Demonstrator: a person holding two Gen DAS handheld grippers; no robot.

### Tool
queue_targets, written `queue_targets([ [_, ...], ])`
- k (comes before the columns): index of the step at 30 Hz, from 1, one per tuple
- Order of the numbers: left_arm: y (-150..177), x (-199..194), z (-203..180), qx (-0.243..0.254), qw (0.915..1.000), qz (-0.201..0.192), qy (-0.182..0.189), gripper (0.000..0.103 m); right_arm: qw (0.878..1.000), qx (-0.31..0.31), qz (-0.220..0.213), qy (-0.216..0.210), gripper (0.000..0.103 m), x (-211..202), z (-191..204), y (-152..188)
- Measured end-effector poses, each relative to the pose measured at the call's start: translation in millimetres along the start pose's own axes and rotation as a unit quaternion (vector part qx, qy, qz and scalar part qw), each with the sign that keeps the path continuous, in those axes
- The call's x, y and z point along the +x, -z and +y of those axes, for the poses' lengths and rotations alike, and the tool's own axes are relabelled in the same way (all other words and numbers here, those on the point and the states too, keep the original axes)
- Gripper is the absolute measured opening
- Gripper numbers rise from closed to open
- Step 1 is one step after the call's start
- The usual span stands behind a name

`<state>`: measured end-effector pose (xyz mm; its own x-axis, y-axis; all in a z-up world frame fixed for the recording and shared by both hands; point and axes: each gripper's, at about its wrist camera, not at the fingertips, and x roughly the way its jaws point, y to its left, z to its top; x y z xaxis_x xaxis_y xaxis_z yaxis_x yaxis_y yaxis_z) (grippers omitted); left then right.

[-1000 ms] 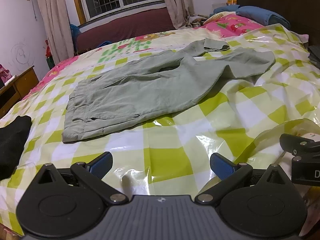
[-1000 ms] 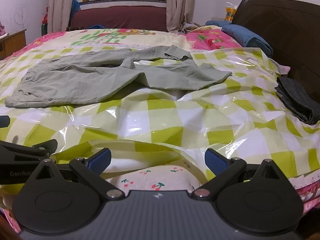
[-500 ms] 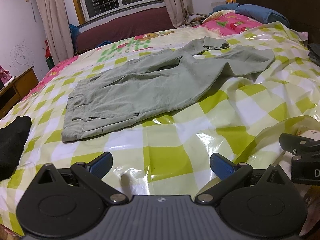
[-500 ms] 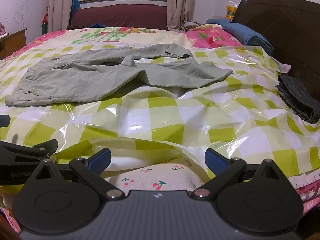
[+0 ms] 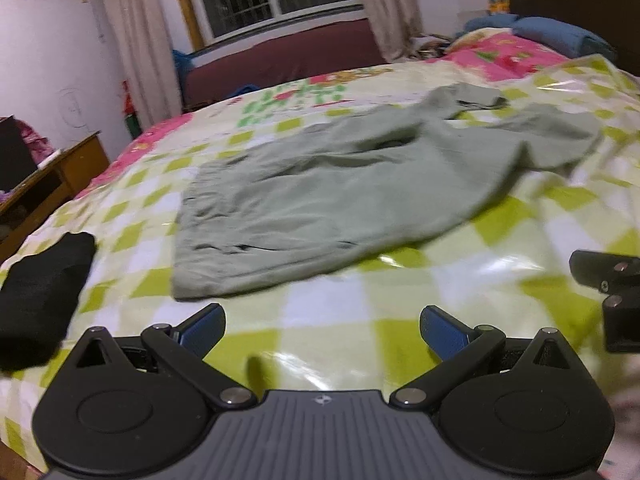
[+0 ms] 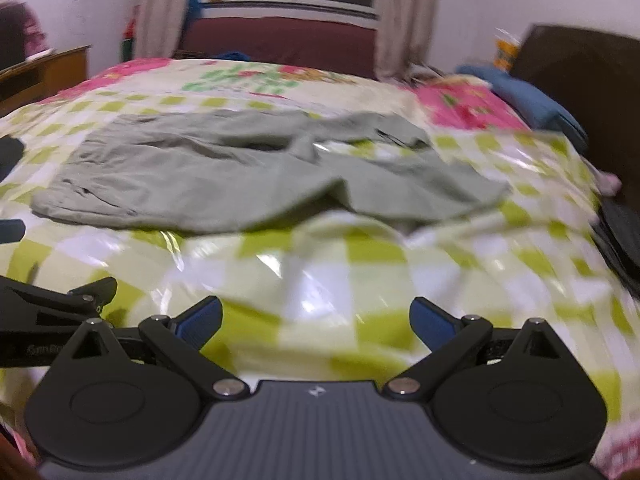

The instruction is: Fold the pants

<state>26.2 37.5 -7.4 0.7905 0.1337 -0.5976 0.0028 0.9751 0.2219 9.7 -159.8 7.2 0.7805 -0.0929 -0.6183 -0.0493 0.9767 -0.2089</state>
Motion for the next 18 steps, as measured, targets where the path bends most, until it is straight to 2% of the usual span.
queue_targets([
  [5, -3.9, 29.8, 29.4, 0.037, 0.9979, -0.017, -0.05, 0.103, 0.998, -0.05, -0.019, -0.039, 0.099, 28.6, 25.9, -27.7],
  [7, -5.2, 40.2, 39.1, 0.042, 0.9977, -0.015, -0.051, 0.103, 0.995, -0.079, -0.028, -0.061, 0.098, 38.5, 38.5, -34.9],
  [12, -7.9, 63.9, 56.8, 0.063, 0.9976, -0.013, -0.028, 0.103, 0.977, -0.169, -0.035, -0.123, 0.096, 68.8, 73.2, -47.1],
  [14, -9.8, 73.7, 63.2, 0.072, 0.9974, -0.009, -0.006, 0.103, 0.97, -0.199, -0.034, -0.134, 0.086, 79.3, 84.4, -50.2],
  [16, -11.2, 78.1, 70.4, 0.079, 0.9967, -0.007, 0.02, 0.103, 0.963, -0.225, -0.025, -0.143, 0.081, 89.9, 90.8, -52.2],
  [18, -10.1, 78.1, 73.2, 0.088, 0.9958, -0.007, 0.027, 0.103, 0.957, -0.242, -0.009, -0.157, 0.069, 100.7, 95.4, -53.3],
])
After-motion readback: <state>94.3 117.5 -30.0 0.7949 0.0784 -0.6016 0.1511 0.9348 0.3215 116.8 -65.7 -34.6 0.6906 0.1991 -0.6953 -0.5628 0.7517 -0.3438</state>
